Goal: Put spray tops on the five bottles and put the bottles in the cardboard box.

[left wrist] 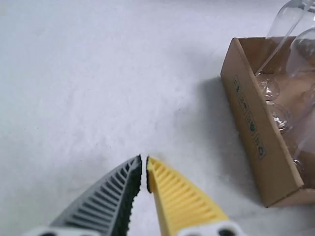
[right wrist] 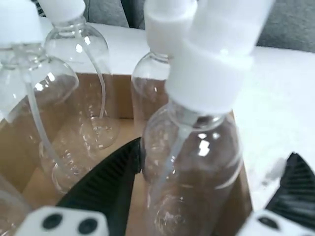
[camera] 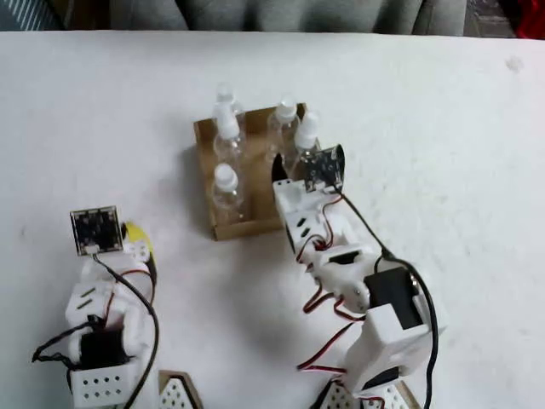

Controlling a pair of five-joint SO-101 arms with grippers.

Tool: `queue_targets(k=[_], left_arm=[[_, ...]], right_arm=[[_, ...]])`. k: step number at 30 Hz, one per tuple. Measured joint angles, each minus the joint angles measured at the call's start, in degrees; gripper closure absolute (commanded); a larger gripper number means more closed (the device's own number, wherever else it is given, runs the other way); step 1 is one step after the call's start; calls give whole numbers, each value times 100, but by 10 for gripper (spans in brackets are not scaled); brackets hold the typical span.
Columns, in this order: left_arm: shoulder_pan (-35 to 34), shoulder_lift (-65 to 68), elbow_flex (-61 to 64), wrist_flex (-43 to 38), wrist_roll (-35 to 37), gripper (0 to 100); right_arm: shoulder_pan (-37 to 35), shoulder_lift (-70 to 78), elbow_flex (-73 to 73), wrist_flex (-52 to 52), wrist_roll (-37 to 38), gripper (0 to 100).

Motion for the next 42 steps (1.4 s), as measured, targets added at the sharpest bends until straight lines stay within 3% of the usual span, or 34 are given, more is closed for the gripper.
queue_targets(k=[6, 17, 34, 37, 42], left_arm=[[0, 0, 0, 0, 0, 980], [0, 0, 0, 0, 0, 980], [0, 0, 0, 0, -18, 980], [0, 0, 0, 0, -18, 980], [0, 0, 0, 0, -18, 980]], right_arm=[[-62, 0, 360, -923, 0, 635], [-79, -44, 457, -1029, 0, 635], [-70, -2585, 2163, -1029, 0, 636], [-70, -3305, 2400, -677, 0, 636], [88, -4703, 2488, 791, 0, 636]])
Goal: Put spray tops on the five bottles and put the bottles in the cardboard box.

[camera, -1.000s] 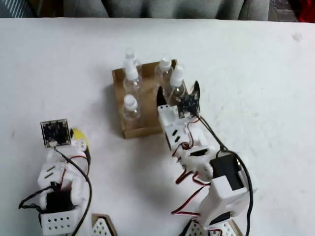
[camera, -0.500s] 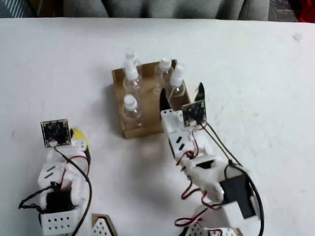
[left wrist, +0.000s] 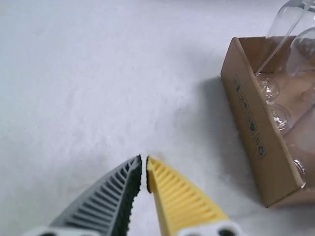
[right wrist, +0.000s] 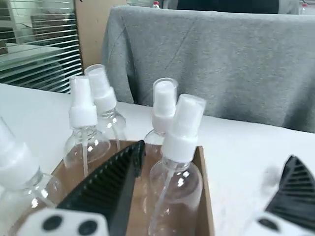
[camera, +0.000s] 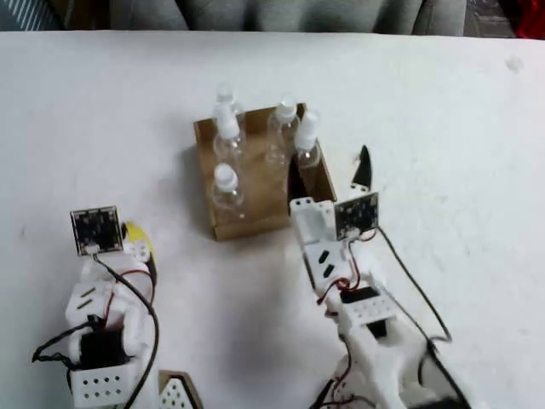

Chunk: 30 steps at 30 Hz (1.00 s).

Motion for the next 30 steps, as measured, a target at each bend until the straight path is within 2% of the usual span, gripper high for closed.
queue_targets(k=[7, 21, 30], left_arm=[[0, 0, 0, 0, 0, 980], [26, 0, 0, 0, 0, 980], [26, 0, 0, 97, 0, 980]], right_arm=[[264, -2207, 9, 2629, 0, 636], [255, -6611, 9, 7587, -9, 636], [923, -6725, 18, 8712, -9, 637]])
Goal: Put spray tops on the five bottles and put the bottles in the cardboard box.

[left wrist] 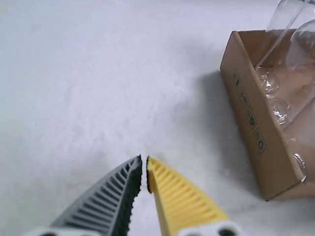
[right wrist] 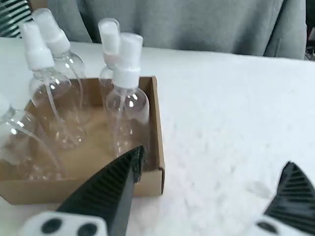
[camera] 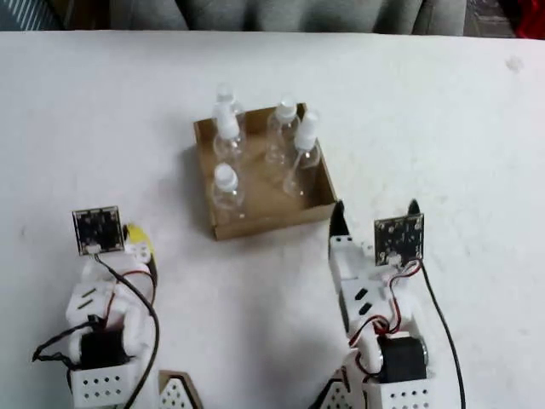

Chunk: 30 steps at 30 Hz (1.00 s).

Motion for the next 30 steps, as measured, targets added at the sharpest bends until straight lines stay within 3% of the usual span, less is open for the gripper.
queue_targets(k=[5, 12, 19, 24, 30], left_arm=[[0, 0, 0, 132, 0, 980], [0, 0, 0, 527, 0, 980], [492, 0, 0, 976, 0, 980], [967, 0, 0, 1327, 0, 980], [1002, 0, 0, 1925, 0, 980]], right_arm=[[35, 44, 0, 958, 0, 673], [44, 35, 0, 1943, 0, 982], [62, 0, 0, 2664, 18, 933], [62, -35, 598, 2664, 26, 932], [70, 9, 1029, 2470, 26, 932]])
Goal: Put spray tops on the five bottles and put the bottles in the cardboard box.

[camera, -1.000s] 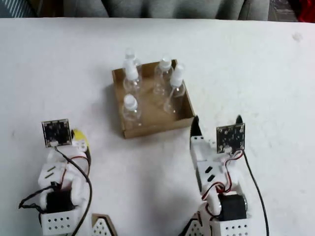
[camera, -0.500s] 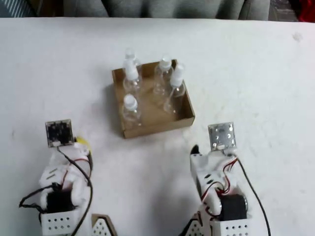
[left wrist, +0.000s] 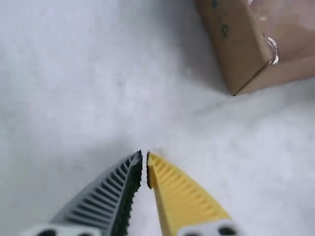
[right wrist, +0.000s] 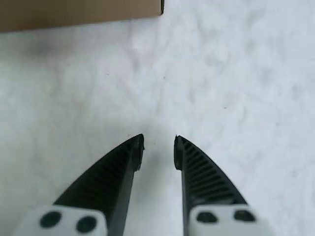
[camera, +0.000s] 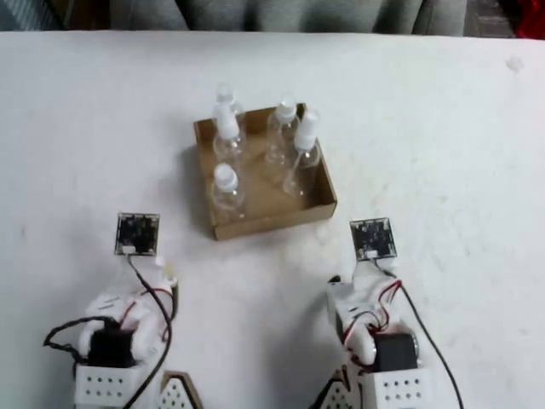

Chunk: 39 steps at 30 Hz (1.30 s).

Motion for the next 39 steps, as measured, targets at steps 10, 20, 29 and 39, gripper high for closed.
queue_targets(k=[10, 20, 29, 39], left_arm=[[35, 0, 0, 404, 0, 980], [35, 0, 0, 404, 0, 980], [35, 0, 0, 404, 0, 980], [35, 0, 0, 404, 0, 980]], right_arm=[[0, 44, 0, 193, 0, 932], [0, 44, 0, 193, 0, 932], [0, 44, 0, 193, 0, 932], [0, 44, 0, 193, 0, 932]])
